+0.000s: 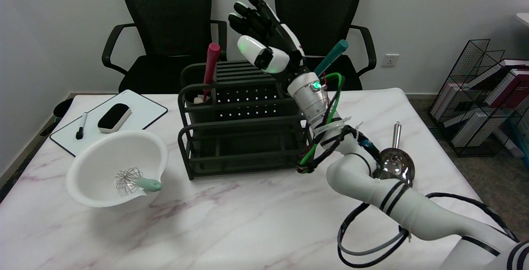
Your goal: Pick up the blue sponge bottle brush.
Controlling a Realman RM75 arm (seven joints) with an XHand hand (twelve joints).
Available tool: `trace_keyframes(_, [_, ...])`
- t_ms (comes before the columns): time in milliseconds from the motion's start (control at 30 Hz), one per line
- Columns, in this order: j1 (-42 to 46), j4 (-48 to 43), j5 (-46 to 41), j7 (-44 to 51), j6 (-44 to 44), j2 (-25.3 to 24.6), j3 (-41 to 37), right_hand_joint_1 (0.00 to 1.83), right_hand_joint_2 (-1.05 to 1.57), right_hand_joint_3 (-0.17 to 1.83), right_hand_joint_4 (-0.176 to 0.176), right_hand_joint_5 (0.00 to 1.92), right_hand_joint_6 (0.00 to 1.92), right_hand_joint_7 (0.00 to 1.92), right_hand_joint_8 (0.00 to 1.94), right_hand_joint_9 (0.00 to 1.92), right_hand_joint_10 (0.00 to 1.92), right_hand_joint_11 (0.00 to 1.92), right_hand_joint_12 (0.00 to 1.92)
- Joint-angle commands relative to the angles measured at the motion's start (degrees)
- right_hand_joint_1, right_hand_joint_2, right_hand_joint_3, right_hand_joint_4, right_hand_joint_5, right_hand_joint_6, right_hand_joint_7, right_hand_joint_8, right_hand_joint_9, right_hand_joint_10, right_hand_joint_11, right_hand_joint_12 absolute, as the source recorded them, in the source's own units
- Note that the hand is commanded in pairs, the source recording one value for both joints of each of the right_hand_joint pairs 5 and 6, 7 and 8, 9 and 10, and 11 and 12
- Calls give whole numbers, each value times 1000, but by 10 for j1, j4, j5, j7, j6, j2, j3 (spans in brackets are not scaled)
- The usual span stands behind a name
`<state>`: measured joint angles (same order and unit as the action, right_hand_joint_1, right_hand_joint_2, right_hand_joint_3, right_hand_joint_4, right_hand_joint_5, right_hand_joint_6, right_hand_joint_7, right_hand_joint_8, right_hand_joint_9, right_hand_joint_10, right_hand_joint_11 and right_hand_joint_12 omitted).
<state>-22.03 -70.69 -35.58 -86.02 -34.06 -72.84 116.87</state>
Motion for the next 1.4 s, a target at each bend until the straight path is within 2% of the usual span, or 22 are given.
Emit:
trace_keyframes(33, [-104,141,-18,0,13,-56,24,1092,187,1341,0,132,132,253,253,373,373,295,295])
trace_keyframes(267, [-113,156,-53,4,13,-79,36,1087,165,1357,0,75,75,256,256,366,366,272,272])
trace_keyframes(400, [-110,155,-51,5,13,-89,43,1074,252,1339,0,89,89,272,272,373,373,241,241])
trace_keyframes(700, [-99,152,-48,6,8,-102,64,1073,246,1345,0,38,38,274,274,354,354,140,140])
trace_keyframes(900, [-91,128,-53,75,3,-103,59,1071,300,1334,0,10,10,274,274,288,288,7,7])
trace_keyframes(1033, [-87,109,-53,107,7,-103,58,1066,264,1372,0,0,0,247,247,226,226,0,0])
trace_keyframes(1400, [-82,132,-75,120,7,-117,64,1060,175,1420,0,0,0,166,166,144,144,0,0])
